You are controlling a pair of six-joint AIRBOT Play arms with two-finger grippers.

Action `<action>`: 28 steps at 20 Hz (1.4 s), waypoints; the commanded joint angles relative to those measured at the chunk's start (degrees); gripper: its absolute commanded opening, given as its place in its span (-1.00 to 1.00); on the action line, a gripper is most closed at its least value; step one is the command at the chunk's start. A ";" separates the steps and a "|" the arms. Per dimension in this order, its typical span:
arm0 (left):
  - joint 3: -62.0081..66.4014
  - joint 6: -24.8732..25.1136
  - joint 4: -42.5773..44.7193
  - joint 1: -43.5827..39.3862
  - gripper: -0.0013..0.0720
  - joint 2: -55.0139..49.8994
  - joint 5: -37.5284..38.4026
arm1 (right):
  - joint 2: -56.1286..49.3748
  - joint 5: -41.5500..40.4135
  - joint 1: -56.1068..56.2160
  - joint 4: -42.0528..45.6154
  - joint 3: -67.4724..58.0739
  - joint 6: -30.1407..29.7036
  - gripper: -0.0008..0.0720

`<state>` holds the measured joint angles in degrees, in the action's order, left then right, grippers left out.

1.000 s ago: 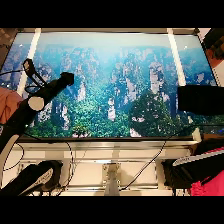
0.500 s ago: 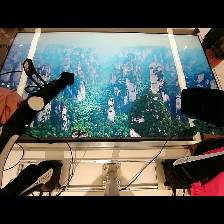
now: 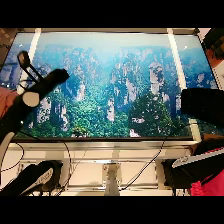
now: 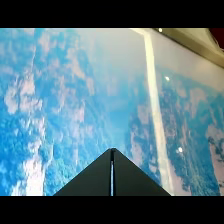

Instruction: Fold the clothes and pants, and hang the long-sleeved shirts on hangers.

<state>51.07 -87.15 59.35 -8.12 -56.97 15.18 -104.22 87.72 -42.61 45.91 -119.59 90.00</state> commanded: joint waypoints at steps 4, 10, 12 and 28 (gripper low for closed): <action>18.03 2.32 2.36 6.40 -0.86 1.38 16.48 | 4.61 -8.98 21.73 -23.26 -0.11 -5.16 -0.94; 23.12 2.32 2.36 8.31 -0.86 6.16 24.59 | 5.01 -9.79 34.42 -27.04 -0.09 -4.50 -0.94; 23.12 2.32 2.34 8.28 -0.86 7.89 24.59 | 5.01 -9.77 36.87 -26.58 -0.09 -4.50 -0.93; 23.12 2.32 1.95 8.28 -0.85 9.22 24.61 | 4.98 -9.73 40.50 -26.56 -0.09 -4.50 -0.93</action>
<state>74.13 -84.86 61.28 0.10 -47.79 39.79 -99.24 77.97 -2.20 19.40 -119.63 85.47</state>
